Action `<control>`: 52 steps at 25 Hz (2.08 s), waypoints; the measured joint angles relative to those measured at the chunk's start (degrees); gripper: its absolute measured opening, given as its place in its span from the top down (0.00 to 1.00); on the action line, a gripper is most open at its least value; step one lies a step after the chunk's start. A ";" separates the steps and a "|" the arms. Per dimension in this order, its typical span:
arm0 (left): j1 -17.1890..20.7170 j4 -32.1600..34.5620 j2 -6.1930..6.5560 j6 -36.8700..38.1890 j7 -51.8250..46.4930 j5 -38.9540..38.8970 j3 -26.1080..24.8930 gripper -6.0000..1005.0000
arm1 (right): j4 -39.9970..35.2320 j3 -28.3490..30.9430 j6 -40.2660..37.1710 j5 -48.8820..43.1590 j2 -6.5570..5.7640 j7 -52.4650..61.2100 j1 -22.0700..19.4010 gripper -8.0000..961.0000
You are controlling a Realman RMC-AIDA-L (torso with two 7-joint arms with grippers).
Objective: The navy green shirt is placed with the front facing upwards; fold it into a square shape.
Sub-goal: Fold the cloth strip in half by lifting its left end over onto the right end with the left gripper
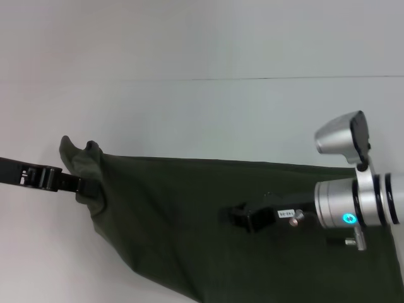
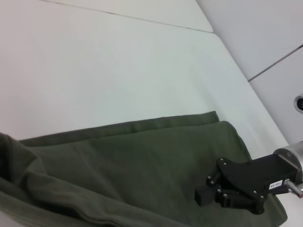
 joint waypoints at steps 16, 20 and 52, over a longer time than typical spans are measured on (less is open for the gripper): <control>-0.06 -0.14 -0.16 -0.59 0.28 -1.84 -0.02 0.96 | 5.12 0.37 -0.95 6.67 0.21 -37.03 -3.44 0.99; 0.13 -0.10 -0.14 -0.48 0.81 -3.05 -0.02 0.96 | 5.56 -0.01 -0.50 7.05 0.26 -39.79 -3.26 0.99; -1.18 -6.21 -2.43 3.12 14.30 -19.01 0.68 0.96 | 15.74 0.56 9.44 9.31 1.26 -51.74 4.93 0.99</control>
